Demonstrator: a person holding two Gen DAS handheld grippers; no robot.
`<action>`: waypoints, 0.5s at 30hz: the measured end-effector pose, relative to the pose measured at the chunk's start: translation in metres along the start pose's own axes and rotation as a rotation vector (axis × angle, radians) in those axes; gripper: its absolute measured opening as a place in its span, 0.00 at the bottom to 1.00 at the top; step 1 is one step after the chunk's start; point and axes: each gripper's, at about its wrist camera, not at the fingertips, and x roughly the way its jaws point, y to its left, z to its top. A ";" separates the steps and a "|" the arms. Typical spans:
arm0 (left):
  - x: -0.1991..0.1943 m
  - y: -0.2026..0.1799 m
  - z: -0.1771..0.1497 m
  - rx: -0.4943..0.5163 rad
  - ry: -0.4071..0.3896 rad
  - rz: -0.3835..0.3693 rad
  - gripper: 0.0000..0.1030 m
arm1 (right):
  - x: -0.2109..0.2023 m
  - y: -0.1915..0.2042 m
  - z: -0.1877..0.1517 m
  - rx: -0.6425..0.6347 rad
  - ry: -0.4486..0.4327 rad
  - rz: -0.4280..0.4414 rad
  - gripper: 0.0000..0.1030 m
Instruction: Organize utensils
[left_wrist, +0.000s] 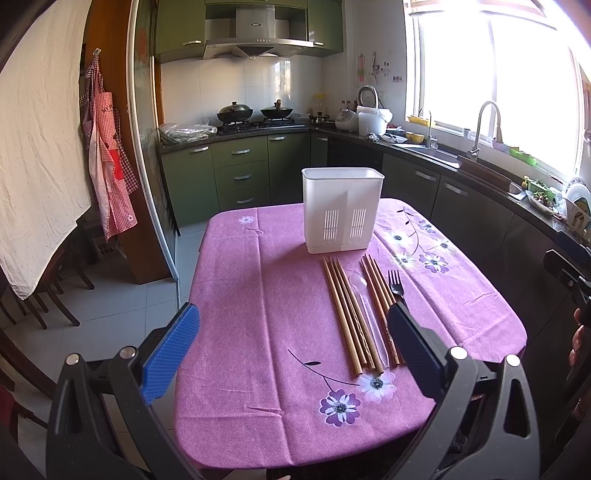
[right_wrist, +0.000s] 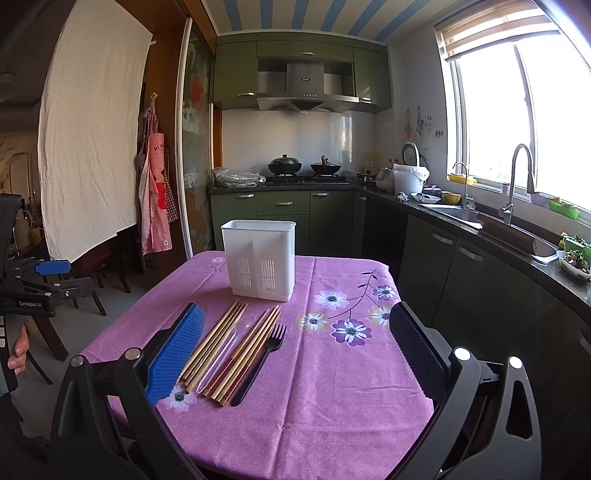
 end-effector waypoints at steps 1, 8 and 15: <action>0.000 0.000 0.000 0.001 0.001 0.000 0.94 | 0.001 0.001 0.000 0.001 0.002 0.000 0.96; 0.001 0.001 0.000 0.000 0.007 0.000 0.94 | 0.005 0.003 -0.003 0.000 0.011 0.002 0.96; 0.001 0.001 0.000 0.001 0.013 0.001 0.94 | 0.007 0.004 -0.004 0.003 0.021 0.006 0.96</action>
